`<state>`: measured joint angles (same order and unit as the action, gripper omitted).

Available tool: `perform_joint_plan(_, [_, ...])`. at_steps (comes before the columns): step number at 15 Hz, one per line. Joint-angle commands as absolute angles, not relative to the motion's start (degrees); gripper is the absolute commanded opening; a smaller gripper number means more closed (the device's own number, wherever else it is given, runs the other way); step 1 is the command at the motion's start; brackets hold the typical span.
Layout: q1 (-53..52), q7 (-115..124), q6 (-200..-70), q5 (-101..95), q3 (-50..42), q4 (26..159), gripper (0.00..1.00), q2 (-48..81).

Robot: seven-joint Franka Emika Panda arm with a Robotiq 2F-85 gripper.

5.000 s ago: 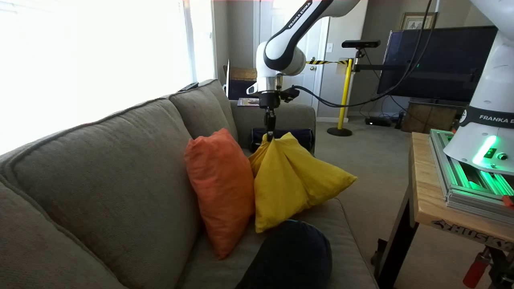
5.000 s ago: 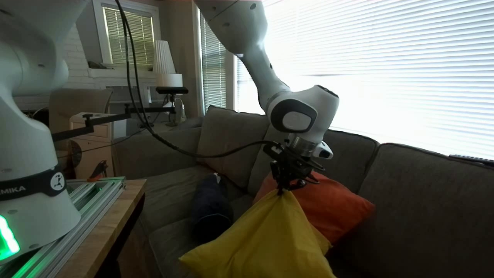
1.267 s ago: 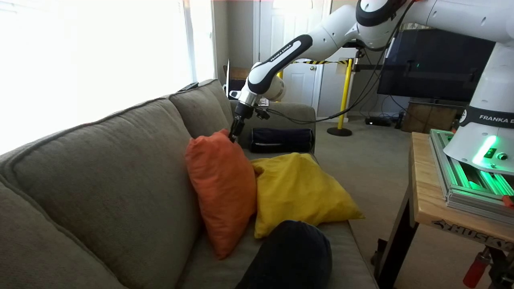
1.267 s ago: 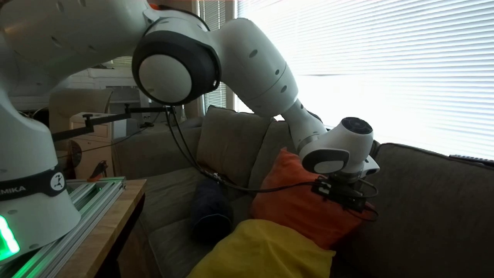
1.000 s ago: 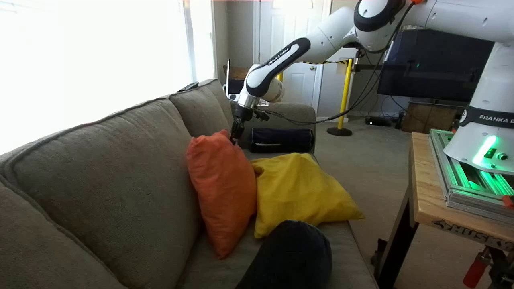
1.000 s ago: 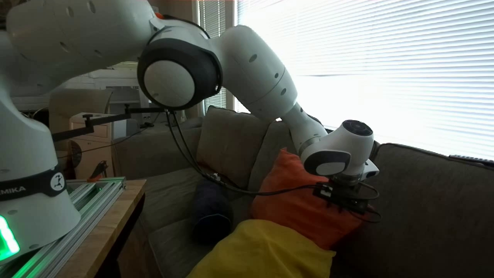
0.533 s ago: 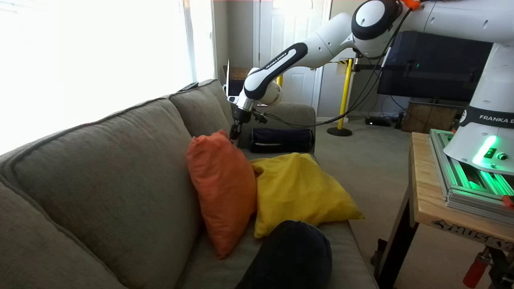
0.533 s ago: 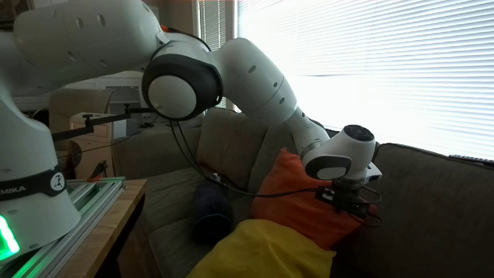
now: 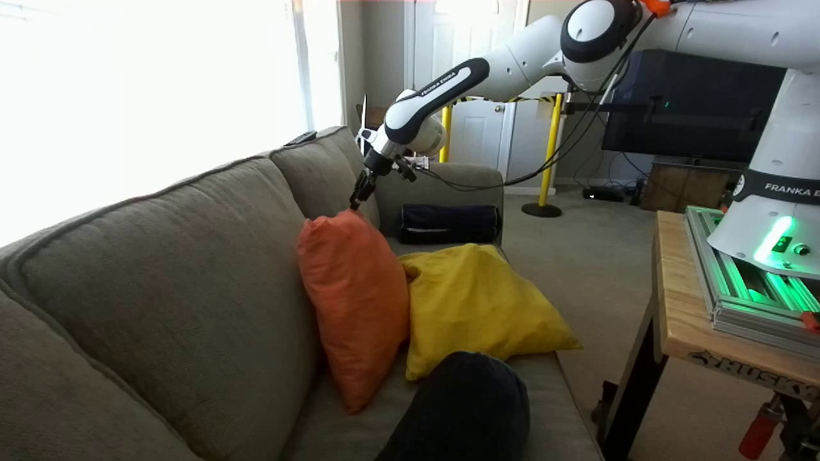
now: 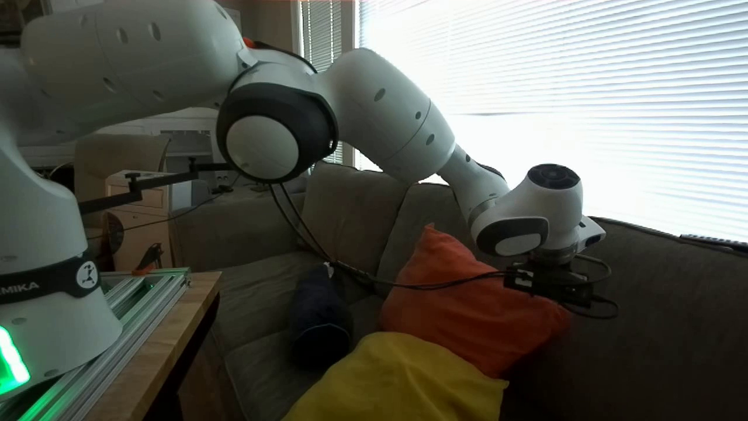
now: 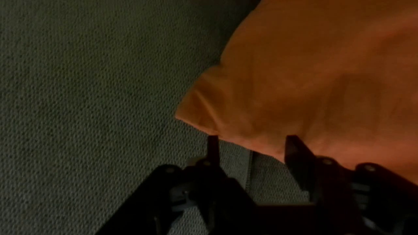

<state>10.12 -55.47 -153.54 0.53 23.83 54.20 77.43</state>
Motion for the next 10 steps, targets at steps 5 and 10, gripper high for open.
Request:
perform_joint_plan(5, [7.1, -58.2, -147.8, 3.3, 24.4, 45.6, 1.0, 83.6])
perform_joint_plan(10, [6.0, -59.2, -145.4, 4.4, 24.2, 41.2, 1.0, 87.9])
